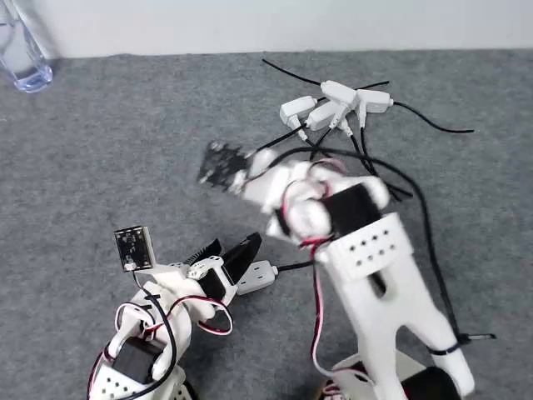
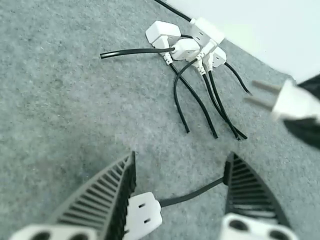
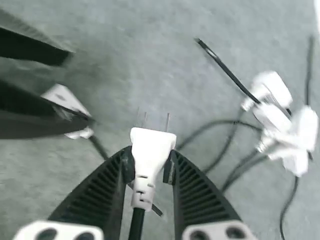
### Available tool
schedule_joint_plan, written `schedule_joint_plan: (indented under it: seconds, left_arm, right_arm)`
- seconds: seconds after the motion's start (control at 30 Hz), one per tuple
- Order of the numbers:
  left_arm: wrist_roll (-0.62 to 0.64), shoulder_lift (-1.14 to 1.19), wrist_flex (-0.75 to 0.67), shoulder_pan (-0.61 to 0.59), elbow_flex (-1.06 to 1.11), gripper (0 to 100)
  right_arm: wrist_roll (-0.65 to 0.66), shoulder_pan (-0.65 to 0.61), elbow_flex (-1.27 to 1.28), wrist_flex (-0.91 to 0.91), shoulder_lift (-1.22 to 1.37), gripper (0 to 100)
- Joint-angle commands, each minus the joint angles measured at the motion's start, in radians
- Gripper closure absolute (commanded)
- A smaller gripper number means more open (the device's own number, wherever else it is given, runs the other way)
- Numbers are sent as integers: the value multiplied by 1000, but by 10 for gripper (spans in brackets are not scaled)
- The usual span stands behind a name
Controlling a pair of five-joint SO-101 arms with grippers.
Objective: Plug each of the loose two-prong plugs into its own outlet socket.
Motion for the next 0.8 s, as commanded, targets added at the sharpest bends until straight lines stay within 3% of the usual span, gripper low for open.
schedule_joint_plan:
  seconds: [0.0,0.27,0.77]
  left_arm:
    - [-6,-8,-23,2,-7,732]
    - [-6,-8,-23,2,-7,732]
    - [-8,-8,-23,0,-7,732]
  right_arm:
    - [46,61,46,-65,18,991]
    - [43,-18,290,-170,24,991]
    - [-54,-145,239,-48,-71,991]
